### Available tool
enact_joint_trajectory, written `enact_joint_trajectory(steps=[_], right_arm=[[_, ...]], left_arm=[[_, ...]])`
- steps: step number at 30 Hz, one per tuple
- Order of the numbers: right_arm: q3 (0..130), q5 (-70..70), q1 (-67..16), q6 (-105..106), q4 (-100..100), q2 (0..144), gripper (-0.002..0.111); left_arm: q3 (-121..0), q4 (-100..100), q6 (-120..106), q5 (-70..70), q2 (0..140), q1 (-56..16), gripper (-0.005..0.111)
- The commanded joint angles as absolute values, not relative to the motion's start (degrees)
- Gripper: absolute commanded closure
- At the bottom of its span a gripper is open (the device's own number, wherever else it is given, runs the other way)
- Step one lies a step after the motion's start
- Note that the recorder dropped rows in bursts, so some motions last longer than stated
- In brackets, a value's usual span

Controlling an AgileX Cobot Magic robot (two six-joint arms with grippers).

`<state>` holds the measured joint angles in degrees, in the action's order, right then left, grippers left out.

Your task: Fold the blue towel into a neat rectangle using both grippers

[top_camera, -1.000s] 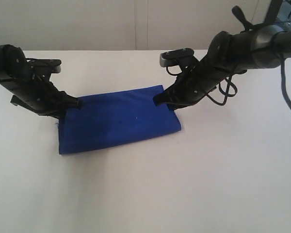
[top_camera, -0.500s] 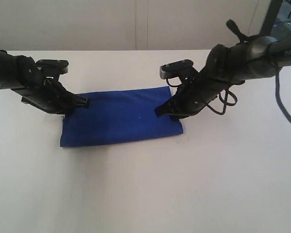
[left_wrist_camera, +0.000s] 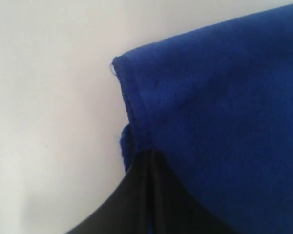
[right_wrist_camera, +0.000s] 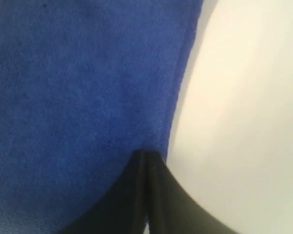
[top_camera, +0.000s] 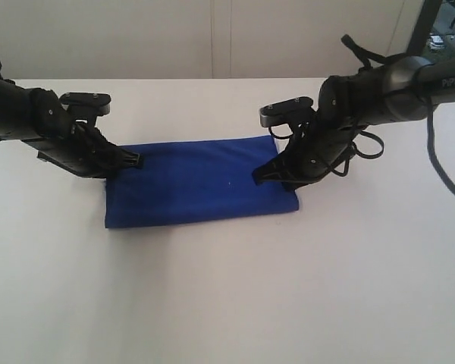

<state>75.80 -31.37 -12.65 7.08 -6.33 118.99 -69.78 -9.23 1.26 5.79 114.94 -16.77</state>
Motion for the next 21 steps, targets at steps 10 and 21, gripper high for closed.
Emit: enact_joint_trajectory(steps=[10,21], right_arm=[[75.2,-33.2,-12.5,5.8,-4.4,116.8,0.108],[75.3,-29.9,-13.3,6.0,-4.6,113.8,0.108]], left_arm=[[-68.7,-8.4,1.3,11.1,108.6,-17.2,0.107],[-68.7,-7.5,-0.5,14.6,105.9,-17.2,0.107]])
